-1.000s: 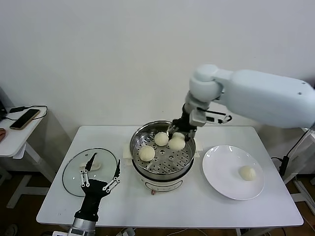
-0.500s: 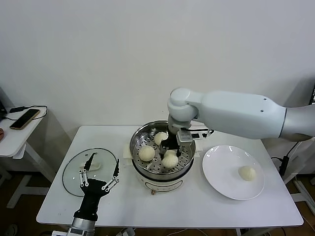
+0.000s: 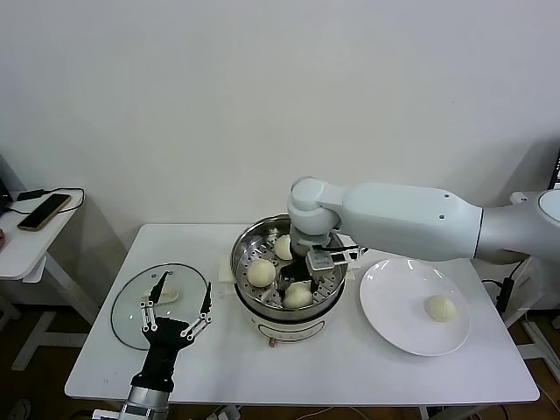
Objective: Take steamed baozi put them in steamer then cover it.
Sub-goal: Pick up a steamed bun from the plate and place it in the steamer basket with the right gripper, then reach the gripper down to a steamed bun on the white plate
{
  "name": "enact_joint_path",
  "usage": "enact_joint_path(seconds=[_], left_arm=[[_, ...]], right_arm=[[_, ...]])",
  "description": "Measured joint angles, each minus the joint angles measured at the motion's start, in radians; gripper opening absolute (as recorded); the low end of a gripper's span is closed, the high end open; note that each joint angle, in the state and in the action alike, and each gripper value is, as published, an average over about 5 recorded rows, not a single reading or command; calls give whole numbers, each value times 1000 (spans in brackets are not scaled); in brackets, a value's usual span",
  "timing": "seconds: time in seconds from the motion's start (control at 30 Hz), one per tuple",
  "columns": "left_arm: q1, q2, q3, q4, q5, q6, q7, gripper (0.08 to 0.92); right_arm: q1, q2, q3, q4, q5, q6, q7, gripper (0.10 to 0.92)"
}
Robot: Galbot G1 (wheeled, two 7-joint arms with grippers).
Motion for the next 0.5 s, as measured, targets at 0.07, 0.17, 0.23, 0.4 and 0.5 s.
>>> enact_joint_path(seconds=[0.07, 0.17, 0.23, 0.4, 0.5], left_arm=[[-1, 0, -1, 1, -1, 0, 0, 823], [-4, 1, -1, 4, -1, 0, 0, 823], [-5, 0, -1, 5, -1, 0, 0, 823], [-6, -4, 0, 5, -1, 1, 0, 823], [-6, -3, 0, 1, 0, 1, 1, 823]], right_arm=[[-2, -1, 6, -1, -9, -2, 1, 816], [-3, -4, 18, 0, -14, -9, -1, 822], [0, -11, 32, 1, -9, -20, -8, 822], [18, -47, 90, -8, 39, -82, -58, 823], [34, -86, 129, -24, 87, -144, -92, 823]])
